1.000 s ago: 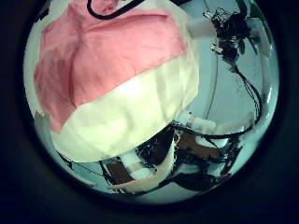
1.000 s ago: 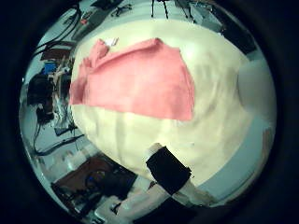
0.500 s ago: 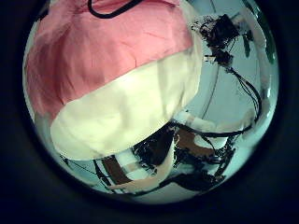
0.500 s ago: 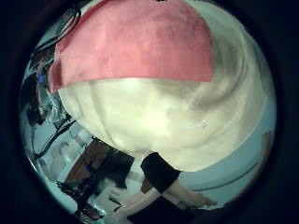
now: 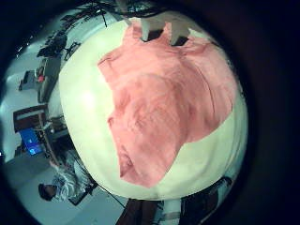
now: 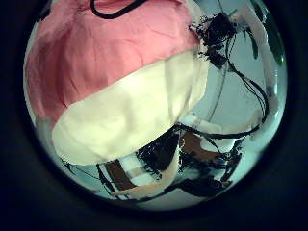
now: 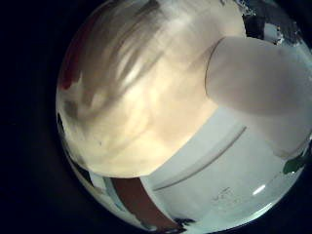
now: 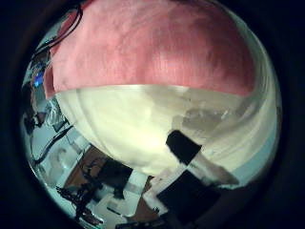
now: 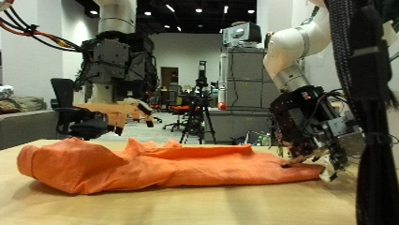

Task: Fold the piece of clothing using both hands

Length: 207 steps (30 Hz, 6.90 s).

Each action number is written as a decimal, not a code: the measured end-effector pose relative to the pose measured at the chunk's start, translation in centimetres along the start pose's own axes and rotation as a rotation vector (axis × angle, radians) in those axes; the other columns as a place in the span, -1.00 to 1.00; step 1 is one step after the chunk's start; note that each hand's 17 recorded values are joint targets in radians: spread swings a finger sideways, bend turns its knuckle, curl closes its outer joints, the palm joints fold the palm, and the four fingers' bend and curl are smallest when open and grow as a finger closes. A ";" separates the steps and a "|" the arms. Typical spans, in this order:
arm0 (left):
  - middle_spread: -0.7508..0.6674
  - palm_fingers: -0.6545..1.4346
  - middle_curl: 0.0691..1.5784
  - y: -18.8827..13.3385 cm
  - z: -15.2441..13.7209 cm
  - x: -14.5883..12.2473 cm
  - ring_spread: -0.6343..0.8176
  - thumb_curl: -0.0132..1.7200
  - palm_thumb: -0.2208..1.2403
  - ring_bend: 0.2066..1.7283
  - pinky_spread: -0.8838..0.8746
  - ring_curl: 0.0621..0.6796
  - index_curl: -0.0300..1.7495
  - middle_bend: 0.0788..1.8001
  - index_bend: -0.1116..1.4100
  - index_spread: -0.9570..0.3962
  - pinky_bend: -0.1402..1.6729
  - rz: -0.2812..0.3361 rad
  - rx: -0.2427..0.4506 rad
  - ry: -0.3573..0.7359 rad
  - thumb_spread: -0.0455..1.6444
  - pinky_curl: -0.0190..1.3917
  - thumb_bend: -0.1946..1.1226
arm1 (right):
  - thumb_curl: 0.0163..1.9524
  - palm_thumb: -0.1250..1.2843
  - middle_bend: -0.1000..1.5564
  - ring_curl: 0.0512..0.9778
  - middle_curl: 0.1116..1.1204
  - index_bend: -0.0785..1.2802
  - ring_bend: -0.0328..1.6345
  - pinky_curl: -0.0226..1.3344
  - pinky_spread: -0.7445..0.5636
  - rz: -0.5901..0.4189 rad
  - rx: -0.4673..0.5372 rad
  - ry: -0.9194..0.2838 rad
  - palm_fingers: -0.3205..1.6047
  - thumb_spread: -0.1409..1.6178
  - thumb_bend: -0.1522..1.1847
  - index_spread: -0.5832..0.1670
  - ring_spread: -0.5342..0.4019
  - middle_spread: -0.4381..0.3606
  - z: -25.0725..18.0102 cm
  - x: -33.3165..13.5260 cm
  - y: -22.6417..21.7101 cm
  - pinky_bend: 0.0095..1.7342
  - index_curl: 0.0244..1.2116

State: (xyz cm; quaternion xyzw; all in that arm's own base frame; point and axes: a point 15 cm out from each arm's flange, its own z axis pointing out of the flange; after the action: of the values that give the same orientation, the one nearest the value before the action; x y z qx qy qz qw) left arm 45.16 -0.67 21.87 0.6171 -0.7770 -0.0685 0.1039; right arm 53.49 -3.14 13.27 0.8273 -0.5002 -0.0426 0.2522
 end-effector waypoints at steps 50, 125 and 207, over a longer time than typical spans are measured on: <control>0.65 -0.44 -0.79 2.6 -0.2 -0.6 0.66 -0.64 -0.56 -0.78 0.62 -0.43 -0.71 -0.89 -0.66 0.58 -0.59 -0.003 -0.038 -0.007 0.20 -0.52 -0.74 | 0.33 0.74 0.37 -0.01 0.03 0.51 0.32 -0.33 -0.86 -0.017 0.086 0.155 0.67 -0.54 0.24 -0.17 -0.49 -0.24 -8.1 -0.8 6.3 -0.02 0.11; 0.52 -0.41 -0.72 17.8 -1.7 -13.2 0.60 -0.73 -0.54 -0.75 0.58 -0.43 -0.69 -0.88 -0.66 0.60 -0.58 -0.267 0.209 0.132 0.49 -0.51 -0.73 | 0.64 0.26 0.45 -0.07 -0.13 0.53 0.38 -0.32 -0.88 -0.386 0.724 0.416 0.62 -0.99 0.73 -0.21 -0.47 -0.32 -33.1 -34.3 1.4 0.02 0.02; 0.58 -0.46 -0.76 -0.6 4.7 3.3 0.63 -0.72 -0.68 -0.75 0.60 -0.47 -0.67 -0.90 -0.67 0.55 -0.58 0.058 0.116 -0.024 0.43 -0.51 -0.74 | -0.50 0.02 -0.66 -0.61 -0.61 -0.62 -0.67 -0.63 0.63 0.107 0.478 -0.149 -0.63 0.79 -0.60 -0.35 0.62 0.20 -26.3 -9.9 12.5 -0.53 -0.45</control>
State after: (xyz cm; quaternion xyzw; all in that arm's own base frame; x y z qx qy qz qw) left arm 43.83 -4.12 17.42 0.5984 -0.7984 -0.0276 0.0605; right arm 46.99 10.43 40.13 0.8304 -0.5563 0.0293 0.0138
